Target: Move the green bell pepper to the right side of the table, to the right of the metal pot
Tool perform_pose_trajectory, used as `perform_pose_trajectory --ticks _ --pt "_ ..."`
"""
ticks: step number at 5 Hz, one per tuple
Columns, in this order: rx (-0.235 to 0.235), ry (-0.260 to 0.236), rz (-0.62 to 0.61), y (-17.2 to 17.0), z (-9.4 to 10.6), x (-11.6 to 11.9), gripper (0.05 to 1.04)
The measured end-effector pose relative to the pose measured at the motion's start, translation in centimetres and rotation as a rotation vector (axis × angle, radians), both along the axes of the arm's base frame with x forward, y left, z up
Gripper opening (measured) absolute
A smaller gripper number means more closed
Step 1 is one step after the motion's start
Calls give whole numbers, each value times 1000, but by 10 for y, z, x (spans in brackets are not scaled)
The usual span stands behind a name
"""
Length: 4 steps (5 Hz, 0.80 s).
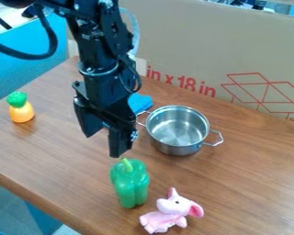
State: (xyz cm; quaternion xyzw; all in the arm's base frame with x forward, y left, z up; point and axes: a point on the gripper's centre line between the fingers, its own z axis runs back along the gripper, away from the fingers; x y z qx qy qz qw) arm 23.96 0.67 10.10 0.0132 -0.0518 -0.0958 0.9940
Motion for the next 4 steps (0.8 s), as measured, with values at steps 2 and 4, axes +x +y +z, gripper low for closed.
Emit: perform_pose_trajectory --ticks 2,4 --pt "-24 -4 1 -1 -5 -2 1007" --pt "8 -85 60 6 16 -4 1007"
